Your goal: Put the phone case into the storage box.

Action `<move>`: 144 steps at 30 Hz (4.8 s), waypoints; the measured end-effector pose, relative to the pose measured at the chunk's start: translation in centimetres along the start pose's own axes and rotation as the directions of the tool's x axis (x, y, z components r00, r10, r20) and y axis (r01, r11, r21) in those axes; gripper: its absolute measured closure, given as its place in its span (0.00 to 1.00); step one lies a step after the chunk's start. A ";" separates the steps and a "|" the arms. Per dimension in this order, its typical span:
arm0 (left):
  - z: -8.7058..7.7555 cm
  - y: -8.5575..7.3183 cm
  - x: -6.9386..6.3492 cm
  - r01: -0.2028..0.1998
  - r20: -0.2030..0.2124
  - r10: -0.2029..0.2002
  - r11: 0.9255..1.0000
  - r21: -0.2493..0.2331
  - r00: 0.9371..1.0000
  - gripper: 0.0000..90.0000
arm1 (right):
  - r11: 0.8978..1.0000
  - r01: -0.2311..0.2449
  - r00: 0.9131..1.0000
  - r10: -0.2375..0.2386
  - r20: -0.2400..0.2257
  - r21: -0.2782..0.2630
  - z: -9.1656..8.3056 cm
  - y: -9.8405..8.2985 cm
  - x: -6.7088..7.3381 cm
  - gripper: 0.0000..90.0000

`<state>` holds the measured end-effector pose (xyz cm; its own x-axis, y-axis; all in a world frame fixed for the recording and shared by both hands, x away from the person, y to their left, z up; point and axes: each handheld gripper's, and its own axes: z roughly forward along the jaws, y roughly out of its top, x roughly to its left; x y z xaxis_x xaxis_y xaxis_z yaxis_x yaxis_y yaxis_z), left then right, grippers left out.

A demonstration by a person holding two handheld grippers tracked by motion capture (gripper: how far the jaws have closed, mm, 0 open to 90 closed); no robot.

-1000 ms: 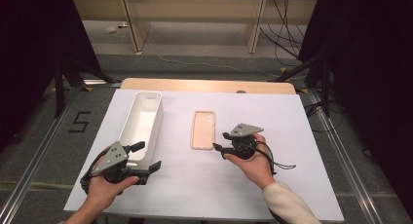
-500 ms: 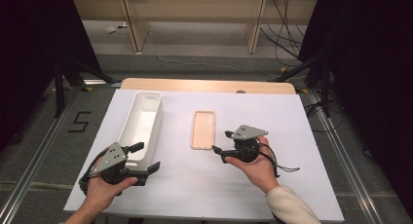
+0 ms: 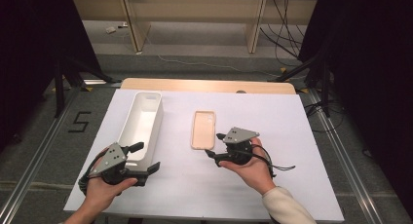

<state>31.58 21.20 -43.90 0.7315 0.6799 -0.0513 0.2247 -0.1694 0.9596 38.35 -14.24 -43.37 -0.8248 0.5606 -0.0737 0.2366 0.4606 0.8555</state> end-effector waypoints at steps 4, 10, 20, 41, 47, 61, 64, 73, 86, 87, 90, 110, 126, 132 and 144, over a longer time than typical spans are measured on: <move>0.0 -0.1 -0.1 0.003 -0.001 -0.003 1.000 0.002 1.000 0.13 | 1.000 0.011 1.000 -0.011 -0.014 0.002 0.5 0.3 0.2 0.36; 0.0 0.0 -0.2 -0.004 0.002 0.003 1.000 0.004 1.000 0.13 | 1.000 0.019 1.000 -0.019 -0.017 -0.001 0.9 1.2 0.2 0.36; 0.1 0.0 -0.2 0.001 0.005 -0.001 1.000 -0.002 1.000 0.13 | 1.000 0.022 1.000 -0.022 -0.004 0.014 1.6 1.1 -0.3 0.38; 0.1 0.0 -0.2 -0.002 0.008 0.002 1.000 -0.002 1.000 0.13 | 0.994 0.030 0.999 -0.026 -0.034 0.108 5.3 0.2 -1.4 0.52; 0.0 0.0 -0.2 -0.005 0.010 0.005 1.000 -0.004 1.000 0.13 | 0.990 0.022 0.999 -0.016 -0.042 0.143 6.1 0.0 -1.7 0.55; 0.1 0.0 -0.3 -0.005 0.010 0.005 1.000 -0.004 1.000 0.13 | 0.949 0.171 0.985 -0.169 -0.029 0.265 7.7 0.0 -1.4 0.53; 0.1 0.0 -0.3 -0.005 0.010 0.005 1.000 -0.003 1.000 0.13 | 0.928 0.182 0.983 -0.175 -0.050 0.325 7.9 0.4 -1.3 0.52; 0.1 0.0 -0.2 -0.008 0.017 0.008 1.000 -0.005 1.000 0.13 | 0.865 0.277 0.960 -0.264 -0.092 0.417 8.9 1.2 -1.4 0.47; 0.1 0.0 -0.3 -0.003 0.018 0.003 1.000 -0.007 1.000 0.13 | 0.811 0.328 0.943 -0.314 -0.114 0.485 10.0 2.1 -1.3 0.47; 0.1 0.0 -0.3 -0.003 0.018 0.003 1.000 -0.007 1.000 0.13 | 0.805 0.335 0.940 -0.321 -0.116 0.489 10.1 2.2 -1.2 0.47; 0.1 0.0 -0.3 -0.003 0.019 0.003 1.000 -0.008 1.000 0.13 | 0.794 0.346 0.936 -0.331 -0.122 0.500 10.4 2.4 -1.2 0.47; 0.1 0.0 -0.4 0.001 0.028 -0.001 1.000 -0.015 1.000 0.13 | 0.732 0.384 0.919 -0.360 -0.159 0.562 11.5 3.4 -1.2 0.54; 0.1 0.0 -0.4 0.000 0.031 0.000 1.000 -0.015 1.000 0.13 | 0.711 0.415 0.908 -0.361 -0.212 0.568 11.5 3.4 -0.8 0.75; 0.1 0.0 -0.4 0.006 0.030 -0.005 1.000 -0.010 1.000 0.13 | 0.700 0.433 0.900 -0.368 -0.233 0.568 11.5 3.5 -0.7 0.79; 0.1 0.0 -0.4 0.004 0.037 -0.004 1.000 -0.014 0.999 0.14 | 0.676 0.482 0.875 -0.400 -0.273 0.558 11.7 3.5 -0.7 0.87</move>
<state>31.34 20.84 -43.92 0.7541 0.6535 -0.0651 0.2189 -0.1568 0.9631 45.78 -4.99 -46.26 -0.9564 0.1189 -0.2666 0.0485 0.9653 0.2566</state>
